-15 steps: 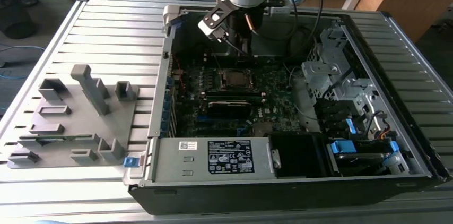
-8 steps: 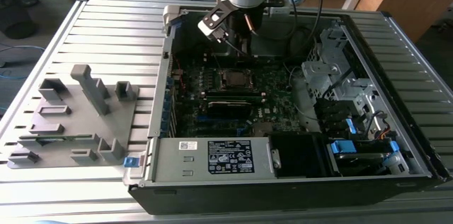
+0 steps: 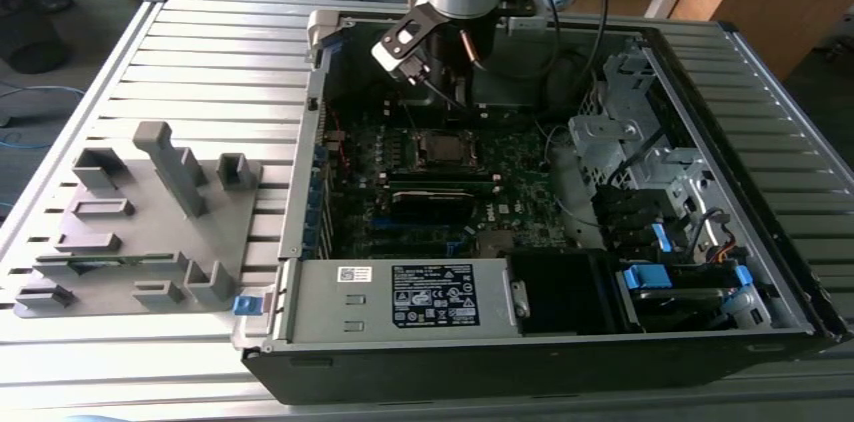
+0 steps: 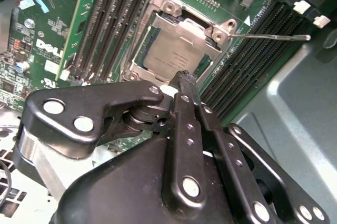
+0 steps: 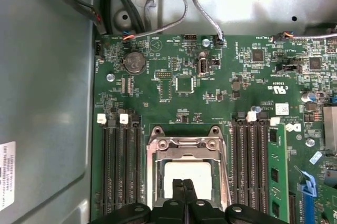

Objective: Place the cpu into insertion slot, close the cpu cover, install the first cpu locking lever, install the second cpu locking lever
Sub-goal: 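Close the cpu cover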

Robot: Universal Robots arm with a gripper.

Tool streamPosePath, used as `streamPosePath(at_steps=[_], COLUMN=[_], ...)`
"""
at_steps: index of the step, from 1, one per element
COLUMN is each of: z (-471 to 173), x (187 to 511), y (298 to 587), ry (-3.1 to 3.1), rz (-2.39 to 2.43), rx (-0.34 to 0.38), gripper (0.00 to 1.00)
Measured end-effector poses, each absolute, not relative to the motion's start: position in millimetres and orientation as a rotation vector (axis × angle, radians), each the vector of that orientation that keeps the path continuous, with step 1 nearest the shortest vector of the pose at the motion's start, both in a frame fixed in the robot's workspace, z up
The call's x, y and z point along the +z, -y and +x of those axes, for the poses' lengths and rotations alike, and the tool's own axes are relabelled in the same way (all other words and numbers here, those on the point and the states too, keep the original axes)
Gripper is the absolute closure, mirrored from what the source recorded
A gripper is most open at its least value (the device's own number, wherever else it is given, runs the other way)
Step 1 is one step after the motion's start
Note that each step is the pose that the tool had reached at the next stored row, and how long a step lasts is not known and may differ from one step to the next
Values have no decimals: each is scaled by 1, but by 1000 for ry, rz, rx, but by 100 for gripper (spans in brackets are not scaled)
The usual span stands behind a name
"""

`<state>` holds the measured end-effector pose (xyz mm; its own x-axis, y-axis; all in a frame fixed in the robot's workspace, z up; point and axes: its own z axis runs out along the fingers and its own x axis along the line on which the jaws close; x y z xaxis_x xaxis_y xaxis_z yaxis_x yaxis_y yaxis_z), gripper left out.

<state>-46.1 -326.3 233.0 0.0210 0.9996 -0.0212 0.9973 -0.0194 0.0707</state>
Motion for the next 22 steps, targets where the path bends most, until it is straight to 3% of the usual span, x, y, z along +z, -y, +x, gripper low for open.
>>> streamPosePath(at_steps=[22], z=[-47], x=[233], y=[330], ry=[-2180], rz=[2171], rx=[54], gripper=[89])
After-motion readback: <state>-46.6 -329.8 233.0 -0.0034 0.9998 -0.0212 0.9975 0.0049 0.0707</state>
